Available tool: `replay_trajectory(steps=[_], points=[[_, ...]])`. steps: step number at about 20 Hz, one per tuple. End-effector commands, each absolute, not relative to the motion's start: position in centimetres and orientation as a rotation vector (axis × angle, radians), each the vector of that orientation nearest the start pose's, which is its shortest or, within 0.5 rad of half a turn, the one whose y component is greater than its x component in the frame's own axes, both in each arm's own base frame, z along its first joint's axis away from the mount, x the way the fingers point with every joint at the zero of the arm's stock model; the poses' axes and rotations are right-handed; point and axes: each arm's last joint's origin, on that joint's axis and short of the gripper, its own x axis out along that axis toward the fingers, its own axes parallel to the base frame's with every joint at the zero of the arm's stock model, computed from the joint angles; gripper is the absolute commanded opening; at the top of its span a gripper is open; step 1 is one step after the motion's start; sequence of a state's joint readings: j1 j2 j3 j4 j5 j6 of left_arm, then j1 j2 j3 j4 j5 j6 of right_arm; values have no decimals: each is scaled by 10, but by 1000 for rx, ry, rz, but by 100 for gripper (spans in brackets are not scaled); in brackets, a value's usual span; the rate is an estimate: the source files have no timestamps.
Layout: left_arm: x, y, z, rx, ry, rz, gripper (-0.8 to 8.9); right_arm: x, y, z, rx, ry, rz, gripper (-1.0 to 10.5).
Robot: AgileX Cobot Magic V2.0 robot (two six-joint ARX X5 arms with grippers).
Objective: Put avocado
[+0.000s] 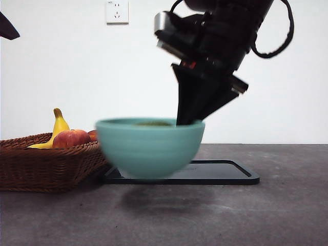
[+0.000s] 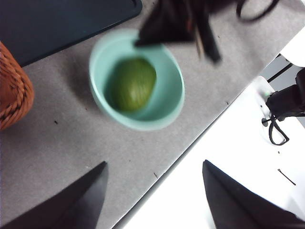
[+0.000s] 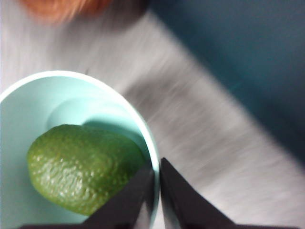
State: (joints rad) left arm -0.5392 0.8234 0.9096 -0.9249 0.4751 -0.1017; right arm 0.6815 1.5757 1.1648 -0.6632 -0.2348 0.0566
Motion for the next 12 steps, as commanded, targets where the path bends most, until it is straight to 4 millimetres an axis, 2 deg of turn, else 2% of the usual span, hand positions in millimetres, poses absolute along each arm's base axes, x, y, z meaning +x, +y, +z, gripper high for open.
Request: replay_trajectory(steps=[1, 6, 12], points=[[116, -86, 310, -48, 913, -923, 311, 260, 198, 252, -153, 1065, 749, 14], [116, -86, 310, -49, 913, -923, 311, 311, 181, 265, -117, 1048, 660, 14], [116, -86, 310, -48, 913, -923, 311, 369, 180, 247, -100, 1094, 599, 14]])
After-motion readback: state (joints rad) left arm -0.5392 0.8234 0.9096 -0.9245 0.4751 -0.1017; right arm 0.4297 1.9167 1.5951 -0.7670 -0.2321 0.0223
